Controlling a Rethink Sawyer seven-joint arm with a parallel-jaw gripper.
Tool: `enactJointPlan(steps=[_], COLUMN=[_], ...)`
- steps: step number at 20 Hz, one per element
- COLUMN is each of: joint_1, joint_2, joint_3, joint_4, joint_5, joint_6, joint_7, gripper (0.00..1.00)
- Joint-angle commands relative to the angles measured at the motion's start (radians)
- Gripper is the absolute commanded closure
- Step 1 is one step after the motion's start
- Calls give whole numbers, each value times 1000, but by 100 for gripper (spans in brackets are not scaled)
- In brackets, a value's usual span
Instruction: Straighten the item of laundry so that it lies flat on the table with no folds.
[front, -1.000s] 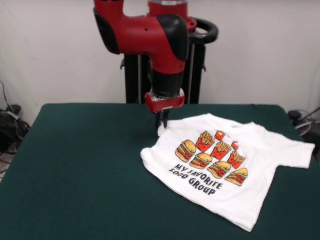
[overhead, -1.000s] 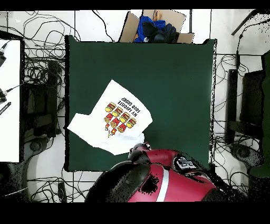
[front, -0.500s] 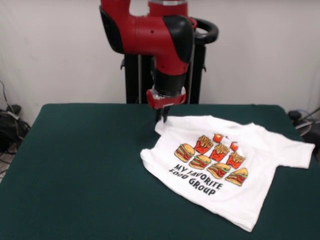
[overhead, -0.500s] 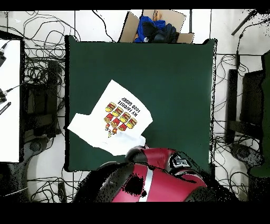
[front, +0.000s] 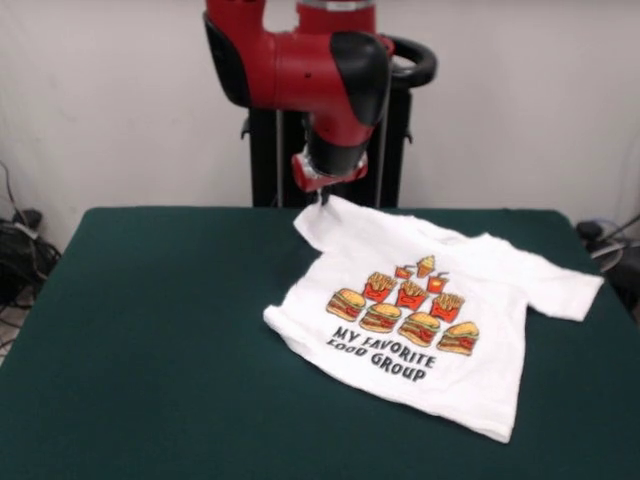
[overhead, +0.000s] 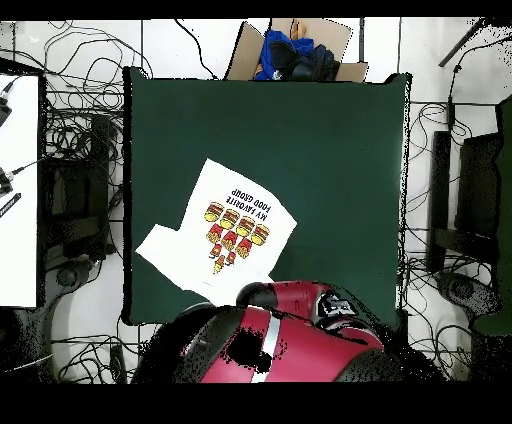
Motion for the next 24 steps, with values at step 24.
enactJointPlan(steps=[24], joint_1=[-23], joint_2=[77], joint_3=[80], joint_4=[-136], joint_5=[28], joint_6=[127], joint_7=[69], gripper=[100])
